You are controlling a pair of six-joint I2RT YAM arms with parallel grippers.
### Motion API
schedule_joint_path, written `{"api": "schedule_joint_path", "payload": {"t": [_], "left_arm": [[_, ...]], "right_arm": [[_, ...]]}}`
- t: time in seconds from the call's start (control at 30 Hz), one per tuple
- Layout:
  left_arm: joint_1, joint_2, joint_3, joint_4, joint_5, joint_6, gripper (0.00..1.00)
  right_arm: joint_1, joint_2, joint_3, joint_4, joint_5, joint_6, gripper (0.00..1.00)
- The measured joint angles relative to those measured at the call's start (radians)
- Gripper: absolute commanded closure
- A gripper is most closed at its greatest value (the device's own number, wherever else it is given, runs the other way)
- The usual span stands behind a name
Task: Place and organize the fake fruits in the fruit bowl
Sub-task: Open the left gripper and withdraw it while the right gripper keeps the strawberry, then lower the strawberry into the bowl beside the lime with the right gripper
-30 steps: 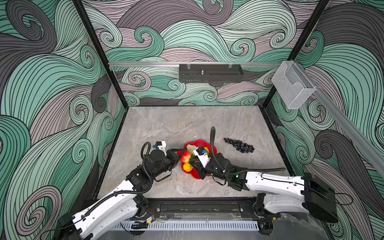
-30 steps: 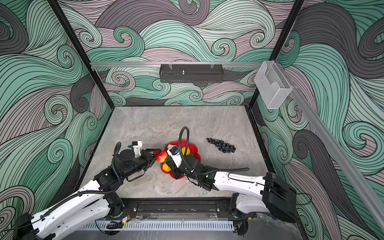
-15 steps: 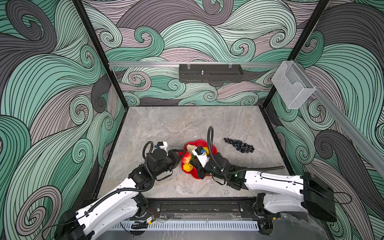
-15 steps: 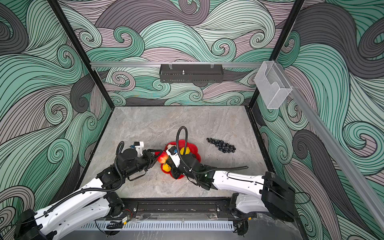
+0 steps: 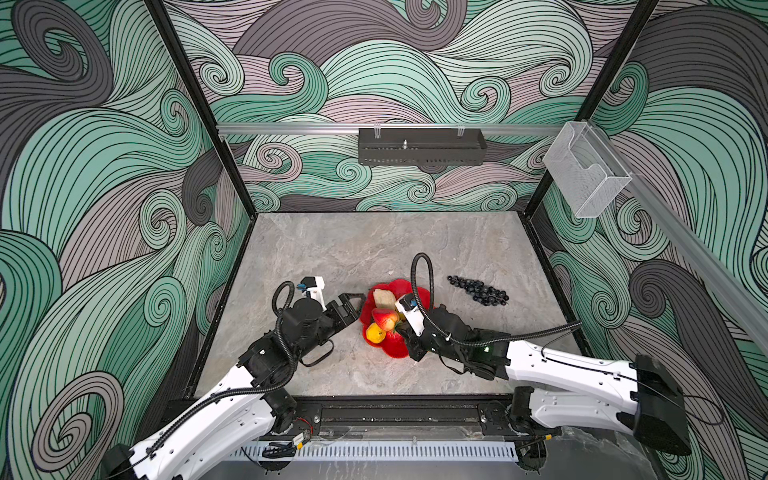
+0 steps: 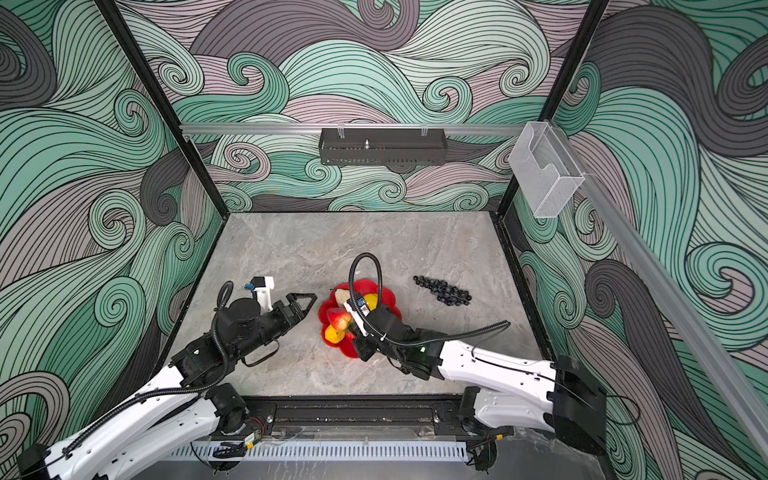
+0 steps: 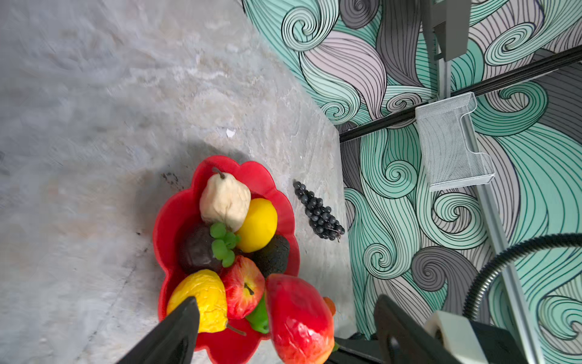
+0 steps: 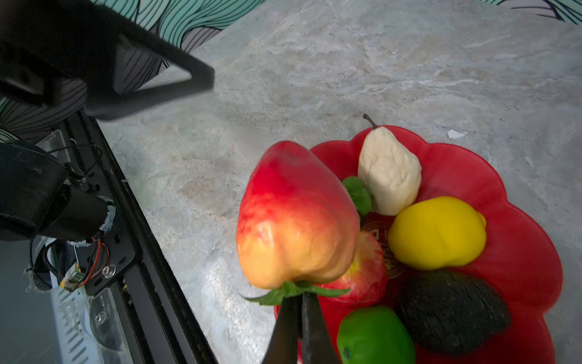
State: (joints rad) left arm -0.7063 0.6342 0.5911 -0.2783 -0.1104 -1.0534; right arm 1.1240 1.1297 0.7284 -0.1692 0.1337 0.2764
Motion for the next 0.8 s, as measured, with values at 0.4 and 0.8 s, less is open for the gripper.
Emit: {"api": "schedule_joint_path", "payload": {"t": [0.4, 0.8], "left_arm": [[0.021, -0.143, -0.041, -0.212, -0.337, 0.330, 0.08], [0.022, -0.166, -0.177, -0.224, -0.433, 0.446, 0.08]], "right_arm": [[0.012, 0.030, 0.163, -0.497, -0.083, 0.128, 1.00], [0.022, 0.235, 0.381, -0.745, -0.114, 0.177, 1.00]]}}
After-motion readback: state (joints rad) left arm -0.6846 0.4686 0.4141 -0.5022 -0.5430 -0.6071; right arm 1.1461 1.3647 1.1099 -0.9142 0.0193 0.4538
